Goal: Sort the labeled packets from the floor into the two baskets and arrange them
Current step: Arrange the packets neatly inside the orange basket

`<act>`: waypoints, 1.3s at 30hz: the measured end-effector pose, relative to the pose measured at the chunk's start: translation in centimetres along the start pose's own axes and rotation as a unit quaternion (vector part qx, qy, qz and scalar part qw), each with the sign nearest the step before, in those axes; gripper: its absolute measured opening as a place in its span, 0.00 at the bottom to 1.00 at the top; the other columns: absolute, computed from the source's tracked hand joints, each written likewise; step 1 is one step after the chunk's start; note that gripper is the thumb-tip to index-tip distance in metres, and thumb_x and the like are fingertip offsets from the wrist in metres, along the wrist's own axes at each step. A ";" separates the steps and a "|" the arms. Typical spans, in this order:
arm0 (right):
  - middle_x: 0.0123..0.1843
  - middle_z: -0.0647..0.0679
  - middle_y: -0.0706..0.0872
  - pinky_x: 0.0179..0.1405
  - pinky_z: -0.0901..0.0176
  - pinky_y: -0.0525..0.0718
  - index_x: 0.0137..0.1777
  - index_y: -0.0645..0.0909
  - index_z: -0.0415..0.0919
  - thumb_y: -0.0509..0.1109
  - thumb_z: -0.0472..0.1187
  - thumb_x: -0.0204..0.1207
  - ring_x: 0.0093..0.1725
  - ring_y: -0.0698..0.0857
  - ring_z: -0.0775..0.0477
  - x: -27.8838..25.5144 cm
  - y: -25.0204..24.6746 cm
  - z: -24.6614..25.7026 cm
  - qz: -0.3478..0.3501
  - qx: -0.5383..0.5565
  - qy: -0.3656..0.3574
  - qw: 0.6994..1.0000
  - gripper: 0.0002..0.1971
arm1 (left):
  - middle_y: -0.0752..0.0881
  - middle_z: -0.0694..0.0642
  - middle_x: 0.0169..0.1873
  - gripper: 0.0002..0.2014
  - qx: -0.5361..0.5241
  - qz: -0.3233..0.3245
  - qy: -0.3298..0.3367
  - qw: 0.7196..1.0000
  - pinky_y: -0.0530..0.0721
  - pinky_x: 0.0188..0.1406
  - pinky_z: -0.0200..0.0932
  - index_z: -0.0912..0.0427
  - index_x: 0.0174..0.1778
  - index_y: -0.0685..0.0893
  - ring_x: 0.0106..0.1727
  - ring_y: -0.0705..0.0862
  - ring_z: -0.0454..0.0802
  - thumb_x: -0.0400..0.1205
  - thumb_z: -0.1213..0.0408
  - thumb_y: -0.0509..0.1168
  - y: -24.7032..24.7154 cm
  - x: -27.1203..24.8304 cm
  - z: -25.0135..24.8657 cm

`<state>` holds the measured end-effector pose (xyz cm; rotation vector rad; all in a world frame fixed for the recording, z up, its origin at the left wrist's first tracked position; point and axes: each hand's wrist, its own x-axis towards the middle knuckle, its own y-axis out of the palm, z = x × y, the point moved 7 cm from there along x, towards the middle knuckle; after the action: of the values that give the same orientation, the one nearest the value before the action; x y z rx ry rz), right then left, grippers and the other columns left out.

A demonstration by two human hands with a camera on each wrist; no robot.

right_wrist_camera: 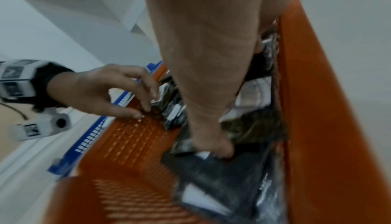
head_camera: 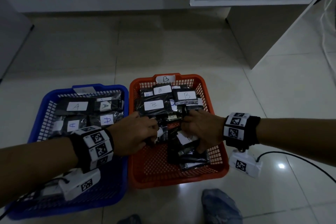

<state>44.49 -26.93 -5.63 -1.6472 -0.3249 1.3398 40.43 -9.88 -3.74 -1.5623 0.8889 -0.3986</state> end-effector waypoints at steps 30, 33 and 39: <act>0.52 0.49 0.92 0.47 0.51 0.91 0.54 0.88 0.43 0.64 0.57 0.86 0.50 0.91 0.52 -2.8 -9.2 -6.6 -0.245 0.539 0.092 0.800 0.19 | 0.86 0.43 0.53 0.26 -0.093 -0.169 -0.115 0.975 0.85 0.45 0.44 0.47 0.66 0.83 0.49 0.83 0.40 0.84 0.37 0.51 -9.7 0.1 3.8; 0.52 0.53 0.91 0.51 0.52 0.90 0.58 0.87 0.44 0.66 0.45 0.86 0.45 0.88 0.60 -2.9 -7.7 -5.1 -0.181 0.295 0.032 0.938 0.10 | 0.86 0.43 0.55 0.31 -0.085 -0.177 -0.126 0.972 0.86 0.45 0.46 0.47 0.69 0.82 0.50 0.83 0.40 0.82 0.34 0.47 -9.5 -1.1 4.7; 0.58 0.46 0.89 0.62 0.43 0.85 0.64 0.82 0.47 0.66 0.44 0.84 0.57 0.87 0.41 -1.4 0.6 0.3 0.037 -0.094 -0.057 0.993 0.12 | 0.83 0.43 0.60 0.24 -0.071 -0.162 -0.104 0.979 0.84 0.51 0.42 0.45 0.71 0.81 0.56 0.81 0.39 0.85 0.39 0.52 -8.3 -1.7 4.4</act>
<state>43.58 -28.05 -5.21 -1.7557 -0.4735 1.5002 44.96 -5.83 3.65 -1.8501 0.5098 -0.3989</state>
